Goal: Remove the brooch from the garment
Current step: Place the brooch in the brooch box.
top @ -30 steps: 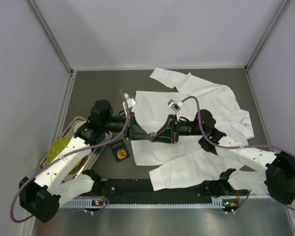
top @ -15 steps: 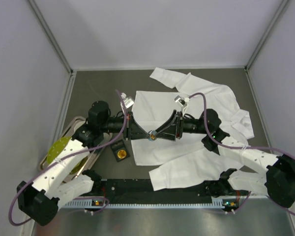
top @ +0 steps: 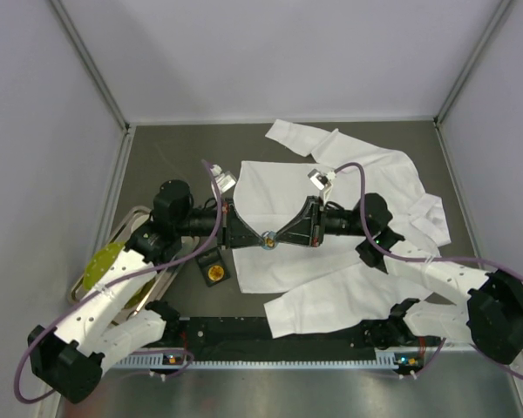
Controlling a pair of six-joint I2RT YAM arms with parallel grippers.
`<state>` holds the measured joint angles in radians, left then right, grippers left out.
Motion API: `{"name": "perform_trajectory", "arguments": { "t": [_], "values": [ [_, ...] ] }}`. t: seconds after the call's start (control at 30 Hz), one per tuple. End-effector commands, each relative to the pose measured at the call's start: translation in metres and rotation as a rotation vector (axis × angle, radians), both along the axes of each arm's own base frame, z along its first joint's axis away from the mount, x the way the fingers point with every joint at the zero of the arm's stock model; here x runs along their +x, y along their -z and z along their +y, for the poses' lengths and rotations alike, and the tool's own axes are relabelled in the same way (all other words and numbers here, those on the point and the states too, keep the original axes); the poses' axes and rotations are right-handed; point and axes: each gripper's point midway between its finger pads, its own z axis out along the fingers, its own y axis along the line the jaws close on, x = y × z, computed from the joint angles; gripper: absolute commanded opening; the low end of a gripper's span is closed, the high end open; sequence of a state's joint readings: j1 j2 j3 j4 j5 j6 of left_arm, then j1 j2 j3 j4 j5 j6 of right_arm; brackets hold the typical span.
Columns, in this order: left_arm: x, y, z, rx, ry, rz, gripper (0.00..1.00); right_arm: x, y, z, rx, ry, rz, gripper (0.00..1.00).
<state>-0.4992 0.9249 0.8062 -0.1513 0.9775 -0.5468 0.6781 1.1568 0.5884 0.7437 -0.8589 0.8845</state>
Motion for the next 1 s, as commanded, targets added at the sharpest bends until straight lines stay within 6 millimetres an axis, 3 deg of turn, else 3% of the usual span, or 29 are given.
{"name": "perform_trajectory", "arguments": {
  "t": [0.0, 0.17, 0.23, 0.4, 0.47, 0.53, 0.6, 0.63, 0.73, 0.8, 0.97],
  "values": [
    [-0.003, -0.002, 0.001, -0.009, 0.010, -0.031, 0.00, 0.000, -0.005, -0.001, 0.023, -0.011, -0.052, 0.03],
    [0.002, 0.000, 0.003, 0.015, -0.023, -0.036, 0.00, 0.002, 0.001, 0.000, 0.006, -0.006, -0.038, 0.00],
    [0.007, 0.006, 0.005, 0.047, -0.062, -0.032, 0.05, 0.002, -0.001, 0.000, 0.016, -0.009, -0.028, 0.00],
    [0.011, 0.012, 0.012, 0.083, -0.135, -0.037, 0.46, 0.001, -0.005, 0.000, 0.059, -0.007, 0.015, 0.00],
    [0.015, 0.013, 0.018, 0.104, -0.193, -0.044, 0.52, -0.001, -0.006, 0.000, 0.079, -0.010, 0.019, 0.00],
    [0.015, 0.009, 0.025, 0.114, -0.241, -0.066, 0.69, -0.001, -0.005, -0.002, 0.084, -0.004, 0.033, 0.00],
    [0.019, 0.013, 0.034, 0.149, -0.309, -0.072, 0.80, 0.000, 0.000, -0.003, 0.071, 0.017, 0.044, 0.00],
    [0.018, 0.009, 0.039, 0.148, -0.336, -0.097, 0.99, 0.001, 0.003, -0.003, 0.063, 0.023, 0.050, 0.00],
    [0.025, 0.013, 0.061, 0.206, -0.481, -0.111, 0.99, 0.002, 0.011, -0.006, 0.044, 0.055, 0.067, 0.00],
    [0.038, 0.022, 0.086, 0.283, -0.648, -0.105, 0.99, 0.004, 0.026, -0.007, 0.004, 0.079, 0.089, 0.00],
    [0.044, 0.018, 0.131, 0.355, -0.898, -0.106, 0.99, 0.008, 0.062, 0.000, -0.077, 0.131, 0.152, 0.00]
  ]
}}
